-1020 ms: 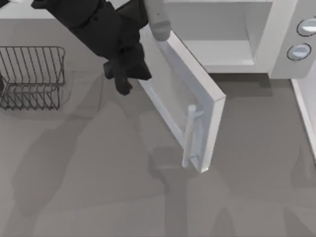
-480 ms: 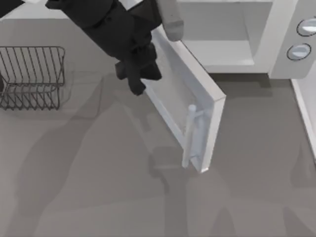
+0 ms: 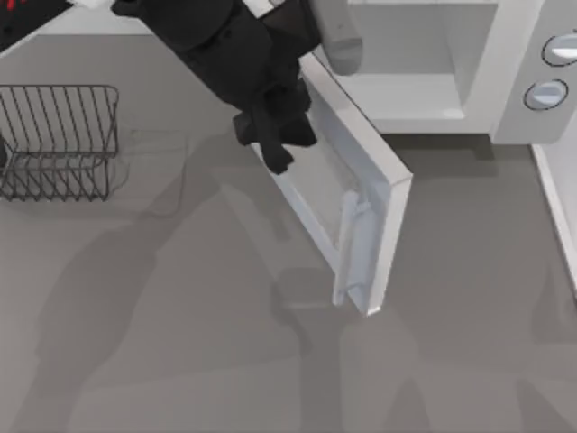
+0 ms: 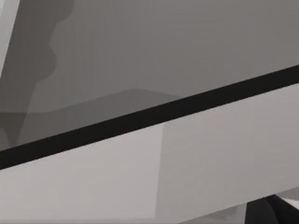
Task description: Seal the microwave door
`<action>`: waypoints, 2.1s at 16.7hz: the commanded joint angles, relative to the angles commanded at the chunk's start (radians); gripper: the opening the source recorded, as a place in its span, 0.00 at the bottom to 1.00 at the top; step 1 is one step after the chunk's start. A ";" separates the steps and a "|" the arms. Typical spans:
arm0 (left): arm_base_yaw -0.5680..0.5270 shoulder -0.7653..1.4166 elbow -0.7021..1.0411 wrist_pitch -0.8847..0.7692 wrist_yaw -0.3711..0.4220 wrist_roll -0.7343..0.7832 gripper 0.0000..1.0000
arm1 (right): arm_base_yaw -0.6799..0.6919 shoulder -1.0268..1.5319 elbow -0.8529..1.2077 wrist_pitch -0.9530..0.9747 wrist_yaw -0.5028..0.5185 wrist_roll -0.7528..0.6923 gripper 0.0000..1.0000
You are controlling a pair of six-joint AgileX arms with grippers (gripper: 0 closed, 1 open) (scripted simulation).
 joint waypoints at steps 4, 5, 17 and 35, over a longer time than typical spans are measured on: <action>-0.013 0.013 0.016 0.000 -0.004 -0.015 0.00 | 0.000 0.000 0.000 0.000 0.000 0.000 1.00; -0.021 0.024 0.025 -0.002 -0.008 -0.025 0.00 | 0.000 0.000 0.000 0.000 0.000 0.000 1.00; -0.076 0.076 0.098 0.001 -0.027 -0.080 0.00 | 0.000 0.000 0.000 0.000 0.000 0.000 1.00; -0.114 0.127 0.157 -0.011 -0.040 -0.122 0.00 | 0.000 0.000 0.000 0.000 0.000 0.000 1.00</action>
